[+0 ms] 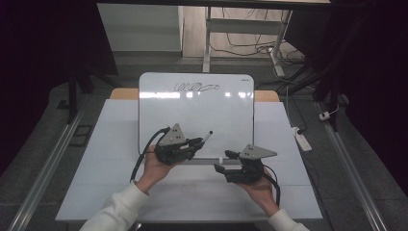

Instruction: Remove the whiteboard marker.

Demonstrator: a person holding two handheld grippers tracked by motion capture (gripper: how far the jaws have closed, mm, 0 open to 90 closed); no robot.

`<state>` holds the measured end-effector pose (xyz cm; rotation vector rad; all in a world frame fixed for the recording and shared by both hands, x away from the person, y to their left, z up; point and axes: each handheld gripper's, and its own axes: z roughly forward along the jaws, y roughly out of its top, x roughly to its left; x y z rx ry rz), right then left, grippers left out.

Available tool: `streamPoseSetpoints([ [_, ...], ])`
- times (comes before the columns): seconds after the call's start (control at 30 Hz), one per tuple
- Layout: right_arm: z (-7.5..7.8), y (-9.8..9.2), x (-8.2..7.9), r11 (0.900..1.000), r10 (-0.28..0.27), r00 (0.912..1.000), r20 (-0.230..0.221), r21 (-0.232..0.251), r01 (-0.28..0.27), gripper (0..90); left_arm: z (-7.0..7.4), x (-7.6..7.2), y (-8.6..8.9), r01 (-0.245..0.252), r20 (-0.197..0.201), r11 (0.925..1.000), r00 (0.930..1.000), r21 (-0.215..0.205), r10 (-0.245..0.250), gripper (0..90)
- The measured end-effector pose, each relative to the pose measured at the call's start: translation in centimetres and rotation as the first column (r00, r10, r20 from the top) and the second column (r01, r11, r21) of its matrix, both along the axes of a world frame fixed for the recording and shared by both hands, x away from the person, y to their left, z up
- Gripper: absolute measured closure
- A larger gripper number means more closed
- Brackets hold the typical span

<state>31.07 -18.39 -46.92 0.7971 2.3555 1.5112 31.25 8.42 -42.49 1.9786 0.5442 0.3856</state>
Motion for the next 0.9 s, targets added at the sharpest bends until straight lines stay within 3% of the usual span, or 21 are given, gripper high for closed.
streamPoseSetpoints([
  [0.3, 0.0, 2.6, 0.5, 0.999, 0.024, 0.9990, -0.037, 0.033, -0.022, 35.6, -0.9, -0.5, -2.0, 0.021, 0.010, 0.9998, 0.9997, 0.005, -0.021, 81.6],
  [0.53, 0.2, 3.5, 0.8, 0.998, 0.024, 0.9955, -0.092, 0.056, -0.019, 51.0, -1.5, -0.7, -3.0, 0.012, 0.019, 0.9999, 0.9997, 0.006, -0.012, 81.6],
  [0.9, -0.3, 3.7, 1.4, 0.997, 0.024, 0.9804, -0.195, 0.076, -0.009, 74.4, -1.9, -1.1, -3.9, 0.002, 0.049, 0.9998, 0.9988, 0.018, -0.003, 81.5],
])
